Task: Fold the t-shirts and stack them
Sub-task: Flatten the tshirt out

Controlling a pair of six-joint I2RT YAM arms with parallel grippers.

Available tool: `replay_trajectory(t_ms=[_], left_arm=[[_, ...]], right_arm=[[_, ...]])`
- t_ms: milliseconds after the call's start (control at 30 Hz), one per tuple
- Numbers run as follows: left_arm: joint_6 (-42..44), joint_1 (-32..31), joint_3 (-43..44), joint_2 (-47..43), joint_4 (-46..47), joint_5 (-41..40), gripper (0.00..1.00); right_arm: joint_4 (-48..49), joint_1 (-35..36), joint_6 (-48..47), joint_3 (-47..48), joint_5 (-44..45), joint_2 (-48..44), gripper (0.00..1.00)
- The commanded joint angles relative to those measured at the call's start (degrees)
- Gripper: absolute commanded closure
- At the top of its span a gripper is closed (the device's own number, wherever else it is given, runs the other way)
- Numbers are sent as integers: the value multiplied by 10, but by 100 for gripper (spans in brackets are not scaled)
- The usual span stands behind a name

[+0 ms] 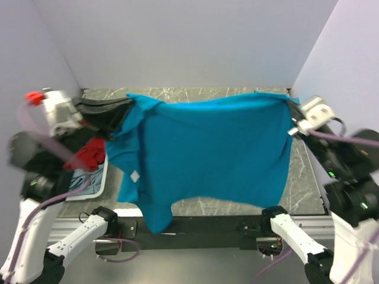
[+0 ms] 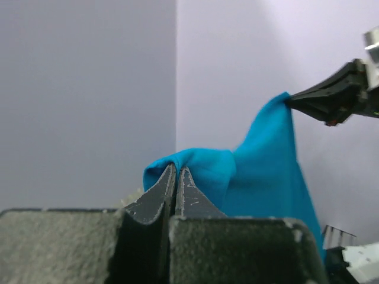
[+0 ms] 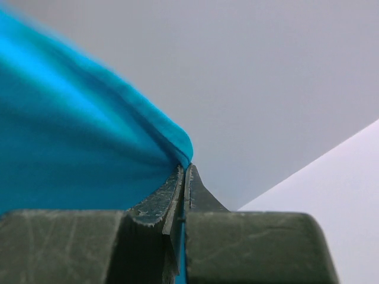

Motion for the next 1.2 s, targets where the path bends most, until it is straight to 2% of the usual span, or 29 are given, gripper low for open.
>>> replay_trajectory(t_ms=[0,100,200,233,267,333,367,400,433,467,500,533,600,633,733,767,833,900,967,1100,1167], left_arm=[[-6,2,-126,20,7,-79,100],[5,5,-223,62,33,-148,100],[-14,40,-256,158,92,-166,100],[-29,52,-256,190,106,-166,100],[-32,73,-248,264,126,-168,100],[-44,94,-190,353,129,-147,99],[-40,109,-124,449,114,-134,82],[-40,112,-78,497,92,-134,62],[-29,114,-25,544,53,-141,45],[-23,118,28,620,15,-165,31],[-19,118,112,644,-35,-180,18],[-9,118,143,664,-49,-192,15],[-2,115,198,656,-77,-228,7],[11,115,200,627,-78,-234,5],[30,107,151,547,-75,-207,2],[29,106,130,528,-81,-193,2],[33,103,60,475,-99,-119,4],[35,88,-28,439,-103,-95,9],[30,66,-80,394,-115,-91,11],[-22,48,-187,344,-120,-89,24],[-52,38,-222,317,-114,-82,27]], right_arm=[[60,-4,10,-108,27,21,100],[122,-9,21,-205,16,50,100],[203,-15,36,-276,6,126,100],[228,-15,40,-285,7,153,100],[267,-15,46,-288,7,221,100],[300,-15,52,-266,27,303,100],[312,-15,66,-220,40,391,93],[310,-15,74,-188,40,437,93],[303,-14,84,-151,71,480,70],[257,-12,102,-107,91,559,63],[232,-7,110,-26,106,588,58],[214,-8,121,2,126,606,53],[202,-10,129,2,118,600,50],[220,-14,127,-19,100,561,48],[207,-24,86,-100,38,508,44],[172,-28,54,-130,-28,477,44],[118,-39,8,-160,-102,452,44],[68,-43,-43,-218,-164,414,44],[43,-44,-82,-279,-183,375,45],[40,-44,-84,-349,-193,332,45],[45,-48,-66,-370,-189,319,45]])
